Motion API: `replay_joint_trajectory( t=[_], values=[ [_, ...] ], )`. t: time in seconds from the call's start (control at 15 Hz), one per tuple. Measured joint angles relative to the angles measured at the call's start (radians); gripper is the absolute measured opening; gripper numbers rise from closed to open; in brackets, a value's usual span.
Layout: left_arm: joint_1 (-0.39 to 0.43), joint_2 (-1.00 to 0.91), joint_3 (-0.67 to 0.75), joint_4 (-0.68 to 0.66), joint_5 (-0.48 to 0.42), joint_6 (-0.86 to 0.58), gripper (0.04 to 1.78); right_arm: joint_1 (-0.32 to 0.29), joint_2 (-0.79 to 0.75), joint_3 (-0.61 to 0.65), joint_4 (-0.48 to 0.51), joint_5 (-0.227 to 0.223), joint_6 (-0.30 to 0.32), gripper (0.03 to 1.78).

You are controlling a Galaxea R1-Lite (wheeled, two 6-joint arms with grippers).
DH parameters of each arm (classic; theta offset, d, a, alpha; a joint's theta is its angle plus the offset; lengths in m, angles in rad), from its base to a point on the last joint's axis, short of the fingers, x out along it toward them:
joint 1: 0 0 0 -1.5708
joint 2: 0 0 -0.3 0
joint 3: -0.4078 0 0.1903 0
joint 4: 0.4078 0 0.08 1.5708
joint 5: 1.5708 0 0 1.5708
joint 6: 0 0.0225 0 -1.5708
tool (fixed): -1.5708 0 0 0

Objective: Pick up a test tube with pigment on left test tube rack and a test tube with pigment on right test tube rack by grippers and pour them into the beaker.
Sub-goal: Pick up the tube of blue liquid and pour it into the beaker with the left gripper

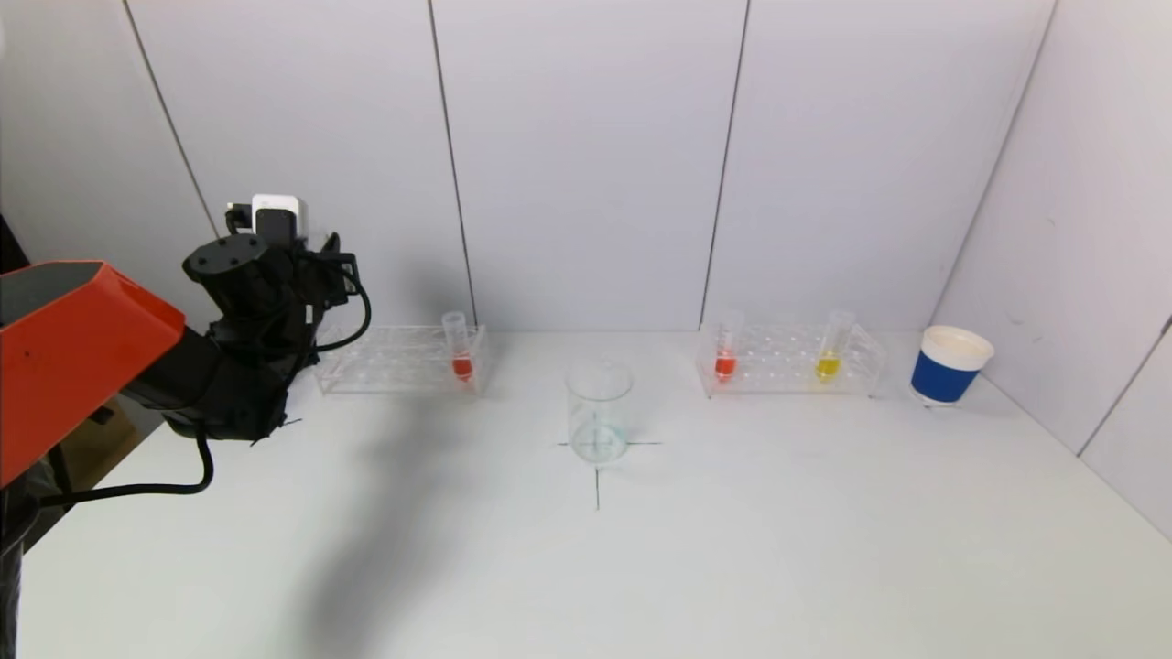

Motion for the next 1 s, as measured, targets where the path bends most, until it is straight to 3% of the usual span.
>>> replay_joint_trajectory(
  t=[0.53,1.0],
  values=[
    [-0.033,-0.164,-0.163,0.353,-0.01,-0.001,0.47,0.0,0.0,0.0,0.0,0.0,0.0,1.77],
    [-0.188,-0.199,-0.473,0.759,-0.027,-0.004,0.47,0.0,0.0,0.0,0.0,0.0,0.0,1.77]
  ],
)
